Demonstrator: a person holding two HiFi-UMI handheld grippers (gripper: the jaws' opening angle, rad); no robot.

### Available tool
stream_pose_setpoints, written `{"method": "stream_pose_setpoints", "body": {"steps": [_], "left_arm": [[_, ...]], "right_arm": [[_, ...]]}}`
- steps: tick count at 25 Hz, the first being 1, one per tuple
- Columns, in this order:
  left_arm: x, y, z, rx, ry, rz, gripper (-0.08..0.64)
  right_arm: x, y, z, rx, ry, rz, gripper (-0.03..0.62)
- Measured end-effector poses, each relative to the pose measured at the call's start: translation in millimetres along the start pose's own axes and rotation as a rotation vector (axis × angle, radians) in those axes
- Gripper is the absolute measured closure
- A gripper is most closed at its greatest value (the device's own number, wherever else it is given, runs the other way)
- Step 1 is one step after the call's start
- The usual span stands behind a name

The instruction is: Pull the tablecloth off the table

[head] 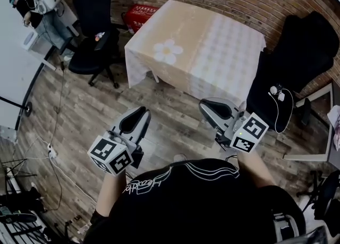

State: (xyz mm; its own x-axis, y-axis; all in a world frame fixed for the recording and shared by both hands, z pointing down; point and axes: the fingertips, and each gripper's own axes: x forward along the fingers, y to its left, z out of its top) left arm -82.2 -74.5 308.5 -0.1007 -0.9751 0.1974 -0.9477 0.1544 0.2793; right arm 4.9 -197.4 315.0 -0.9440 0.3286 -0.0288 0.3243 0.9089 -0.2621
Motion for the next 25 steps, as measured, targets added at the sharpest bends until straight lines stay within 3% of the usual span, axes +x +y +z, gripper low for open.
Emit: {"method": "stream_pose_setpoints", "body": {"steps": [7, 13, 18, 25], "left_arm": [[23, 29, 15, 0.017, 0.015, -0.005, 0.481], [36, 64, 11, 0.007, 0.031, -0.003, 0.404], [61, 111, 13, -0.009, 0.074, -0.054, 0.360], [100, 191, 34, -0.020, 0.108, -0.111, 0.344]], "right_arm": [[-8, -38, 11, 0.008, -0.041, -0.088, 0.592], [-20, -59, 8, 0.006, -0.048, -0.195, 0.590], [-38, -88, 2, 0.036, -0.056, -0.372, 0.534], [-40, -130, -3, 0.063, -0.060, -0.589, 0.504]]}}
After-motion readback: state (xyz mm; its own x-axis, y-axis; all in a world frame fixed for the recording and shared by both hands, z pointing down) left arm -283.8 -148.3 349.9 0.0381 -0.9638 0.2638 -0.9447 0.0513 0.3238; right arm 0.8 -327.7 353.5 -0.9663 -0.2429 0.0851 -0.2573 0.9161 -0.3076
